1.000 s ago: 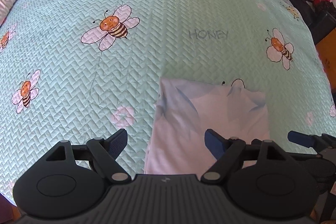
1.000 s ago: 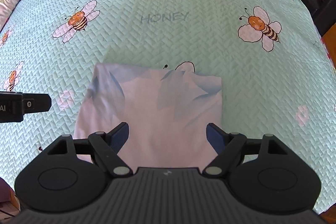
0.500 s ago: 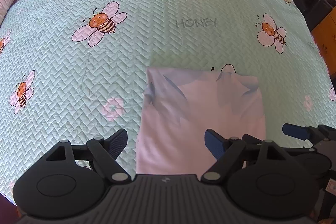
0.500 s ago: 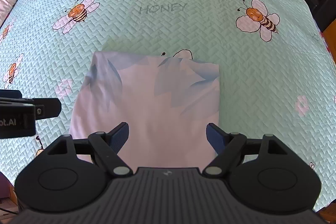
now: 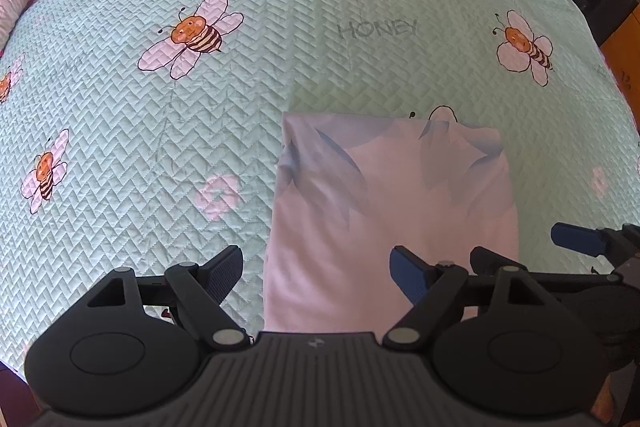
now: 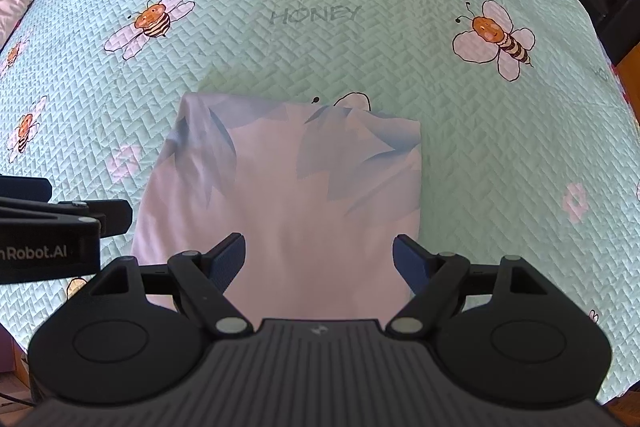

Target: Fold clothes

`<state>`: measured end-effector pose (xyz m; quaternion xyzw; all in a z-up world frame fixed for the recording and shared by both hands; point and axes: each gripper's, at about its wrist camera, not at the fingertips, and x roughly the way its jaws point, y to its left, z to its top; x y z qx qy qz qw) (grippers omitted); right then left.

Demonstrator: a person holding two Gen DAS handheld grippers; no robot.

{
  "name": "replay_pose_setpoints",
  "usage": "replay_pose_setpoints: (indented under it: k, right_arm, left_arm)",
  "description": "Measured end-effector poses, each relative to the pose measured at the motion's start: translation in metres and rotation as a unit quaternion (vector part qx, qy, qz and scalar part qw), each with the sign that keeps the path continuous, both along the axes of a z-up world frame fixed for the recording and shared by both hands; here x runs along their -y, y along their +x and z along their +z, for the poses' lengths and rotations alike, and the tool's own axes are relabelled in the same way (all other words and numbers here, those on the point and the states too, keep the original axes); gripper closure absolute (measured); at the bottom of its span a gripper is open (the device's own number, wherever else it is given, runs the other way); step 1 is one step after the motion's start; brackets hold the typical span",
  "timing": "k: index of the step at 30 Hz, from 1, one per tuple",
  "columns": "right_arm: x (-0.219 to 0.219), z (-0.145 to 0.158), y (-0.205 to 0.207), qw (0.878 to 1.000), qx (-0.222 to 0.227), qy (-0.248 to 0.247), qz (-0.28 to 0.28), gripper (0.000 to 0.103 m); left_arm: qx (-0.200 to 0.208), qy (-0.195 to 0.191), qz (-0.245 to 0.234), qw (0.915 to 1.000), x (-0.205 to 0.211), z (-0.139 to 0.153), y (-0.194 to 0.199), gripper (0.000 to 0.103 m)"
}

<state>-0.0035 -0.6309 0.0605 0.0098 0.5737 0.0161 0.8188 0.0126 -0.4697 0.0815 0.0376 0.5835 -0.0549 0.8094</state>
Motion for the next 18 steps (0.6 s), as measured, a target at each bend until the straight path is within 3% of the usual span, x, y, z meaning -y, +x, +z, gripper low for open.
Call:
replay_pose_setpoints:
  k: [14, 16, 18]
  right_arm:
    - [-0.003, -0.003, -0.003, 1.0, -0.007, -0.009, 0.003, 0.022]
    - [-0.002, -0.004, -0.003, 1.0, -0.008, -0.009, 0.003, 0.022]
    - [0.002, -0.006, -0.002, 1.0, -0.006, 0.005, -0.008, 0.022]
  left_arm:
    - [-0.017, -0.003, 0.005, 0.9998, -0.005, -0.019, -0.005, 0.02]
    - [-0.016, -0.035, 0.013, 0.9992, -0.009, -0.019, -0.001, 0.02]
    - [-0.014, -0.122, 0.026, 0.9921, -0.02, -0.023, 0.011, 0.019]
